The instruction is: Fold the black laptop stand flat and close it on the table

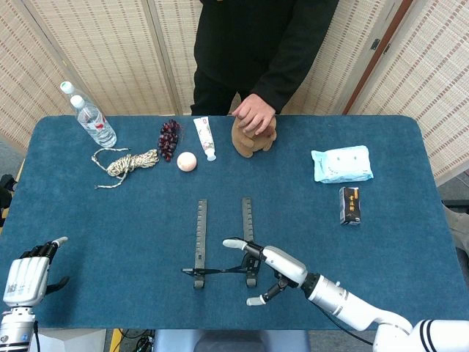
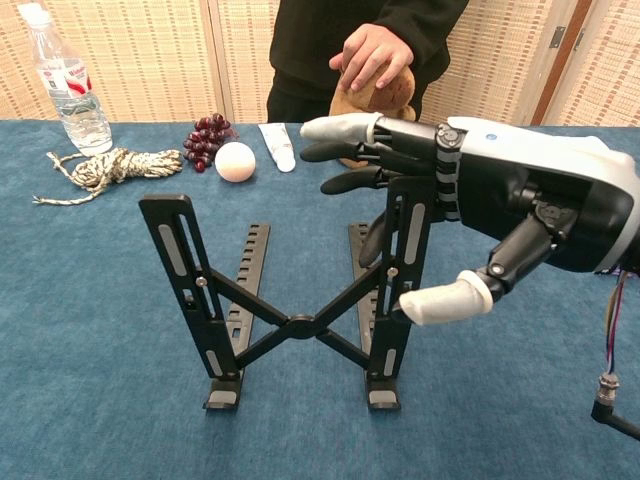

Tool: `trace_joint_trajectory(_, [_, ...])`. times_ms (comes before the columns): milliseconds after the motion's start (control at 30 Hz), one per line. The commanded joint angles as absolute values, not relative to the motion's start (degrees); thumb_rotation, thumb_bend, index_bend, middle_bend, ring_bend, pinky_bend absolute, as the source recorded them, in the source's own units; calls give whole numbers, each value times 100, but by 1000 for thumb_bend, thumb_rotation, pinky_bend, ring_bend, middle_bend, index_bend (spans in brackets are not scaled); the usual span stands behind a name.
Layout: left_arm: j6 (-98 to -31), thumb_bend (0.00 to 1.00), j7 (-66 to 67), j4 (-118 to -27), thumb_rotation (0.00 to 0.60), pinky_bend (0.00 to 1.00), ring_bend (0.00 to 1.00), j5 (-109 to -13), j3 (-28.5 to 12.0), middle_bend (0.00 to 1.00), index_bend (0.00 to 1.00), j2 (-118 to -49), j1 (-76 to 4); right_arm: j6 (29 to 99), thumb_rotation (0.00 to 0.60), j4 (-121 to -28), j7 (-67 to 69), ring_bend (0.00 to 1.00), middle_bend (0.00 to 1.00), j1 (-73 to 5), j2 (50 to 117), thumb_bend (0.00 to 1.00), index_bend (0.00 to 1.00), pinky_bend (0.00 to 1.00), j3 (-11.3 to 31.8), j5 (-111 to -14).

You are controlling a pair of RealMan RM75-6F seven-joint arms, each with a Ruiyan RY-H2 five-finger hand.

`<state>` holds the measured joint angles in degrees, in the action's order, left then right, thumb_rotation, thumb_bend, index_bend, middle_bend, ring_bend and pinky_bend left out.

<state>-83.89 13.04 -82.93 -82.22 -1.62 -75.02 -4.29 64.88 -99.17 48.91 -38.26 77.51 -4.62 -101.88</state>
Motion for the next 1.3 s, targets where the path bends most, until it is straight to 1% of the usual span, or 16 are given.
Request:
trace_joint_trajectory(33, [-8386,63,1295,-8289,600,457,344,-8215,-162,341,227,-7506,-425,6541,600,-9915,4842,102,88,-3815,7752,0,91,372,-449,-10172])
trace_joint_trajectory(200, [-8385,63,1295,-8280,600,457,345,-8211,-166,343,227,-7518,-422,6631,600,-9931,4816,90,84,-3813,7737,0,88,372,-441,-10178])
trace_joint_trajectory(367, [-8393,63,1296,-8278,600,458,345,-8229,-165,344,227,-7518,-422,6658,600,-9971,4999,82,66,-3867,7688,0,31,372,-520,-10296])
trace_joint_trajectory(533, [-8381,62,1291,-8269,600,458,345,-8223,-168,344,227,-7525,-423,6697,600,-9992,5101,82,66,-3907,7647,0,29,372,-590,-10388])
trace_joint_trajectory(833, [-8365,63,1300,-8250,600,458,345,-8215,-163,345,227,-7549,-420,6875,600,-9918,5059,81,62,-3847,7655,0,27,372,-539,-10279])
trace_joint_trajectory(900, [-8362,62,1304,-8244,600,458,345,-8216,-162,345,227,-7551,-421,6902,600,-9893,5078,74,51,-3847,7651,0,11,371,-543,-10291])
trace_joint_trajectory(1067, [-8362,63,1307,-8249,600,458,345,-8220,-166,345,227,-7548,-423,6900,600,-9820,5172,31,2,-3885,7622,0,0,313,-605,-10375])
trace_joint_trajectory(1200, [-8364,62,1313,-8255,600,458,345,-8227,-161,345,227,-7546,-421,6914,600,-9733,5295,9,0,-3916,7623,0,0,260,-641,-10422])
trace_joint_trajectory(1300, [-8362,63,1312,-8255,600,458,345,-8223,-161,345,227,-7548,-419,6920,600,-9663,5430,4,0,-3939,7641,0,0,244,-668,-10434])
